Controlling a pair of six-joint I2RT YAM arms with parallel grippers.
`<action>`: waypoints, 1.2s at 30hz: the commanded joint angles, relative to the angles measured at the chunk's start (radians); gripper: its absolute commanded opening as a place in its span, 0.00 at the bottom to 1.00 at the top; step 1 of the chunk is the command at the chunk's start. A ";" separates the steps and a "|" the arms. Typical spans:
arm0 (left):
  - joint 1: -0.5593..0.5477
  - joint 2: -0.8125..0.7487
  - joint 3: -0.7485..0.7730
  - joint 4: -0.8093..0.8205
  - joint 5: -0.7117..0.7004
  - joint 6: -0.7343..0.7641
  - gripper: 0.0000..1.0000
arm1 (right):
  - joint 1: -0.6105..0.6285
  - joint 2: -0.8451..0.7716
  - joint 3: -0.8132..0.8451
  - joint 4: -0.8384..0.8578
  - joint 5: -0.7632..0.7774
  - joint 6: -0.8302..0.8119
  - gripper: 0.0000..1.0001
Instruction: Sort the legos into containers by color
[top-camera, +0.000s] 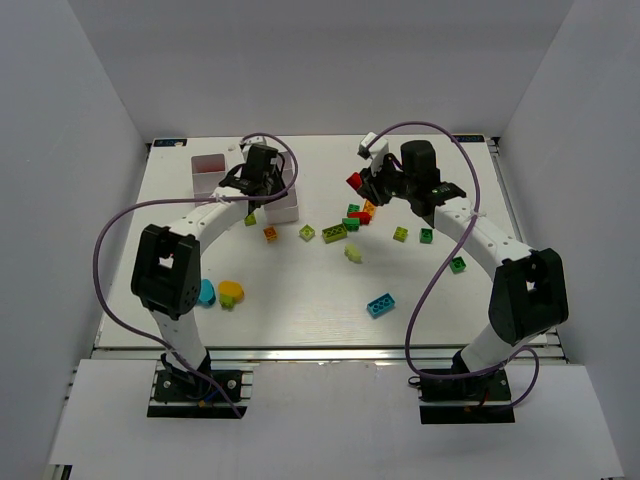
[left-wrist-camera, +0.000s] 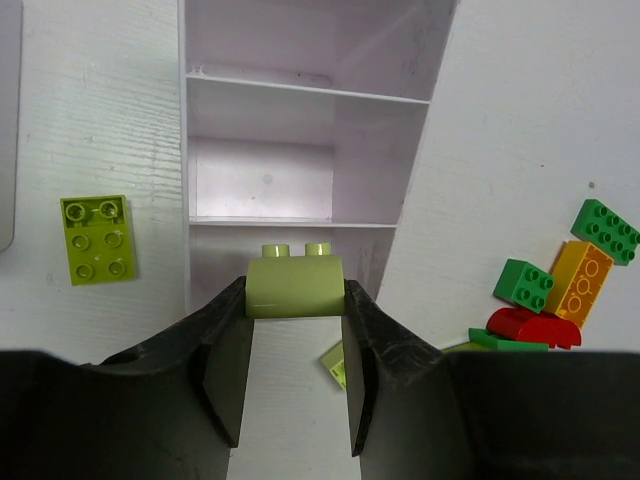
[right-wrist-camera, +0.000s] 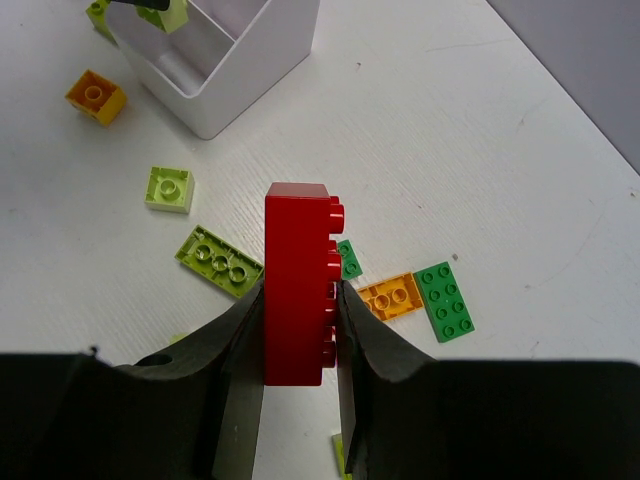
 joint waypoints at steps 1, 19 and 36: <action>-0.012 0.007 0.051 0.017 -0.037 0.016 0.22 | 0.000 -0.024 0.006 0.034 -0.015 0.006 0.00; -0.038 -0.005 0.036 0.003 -0.103 0.020 0.64 | 0.000 -0.022 0.013 0.028 -0.029 0.006 0.00; -0.036 -0.270 -0.220 0.417 0.611 -0.156 0.73 | 0.028 -0.070 -0.046 -0.147 -0.411 -0.377 0.00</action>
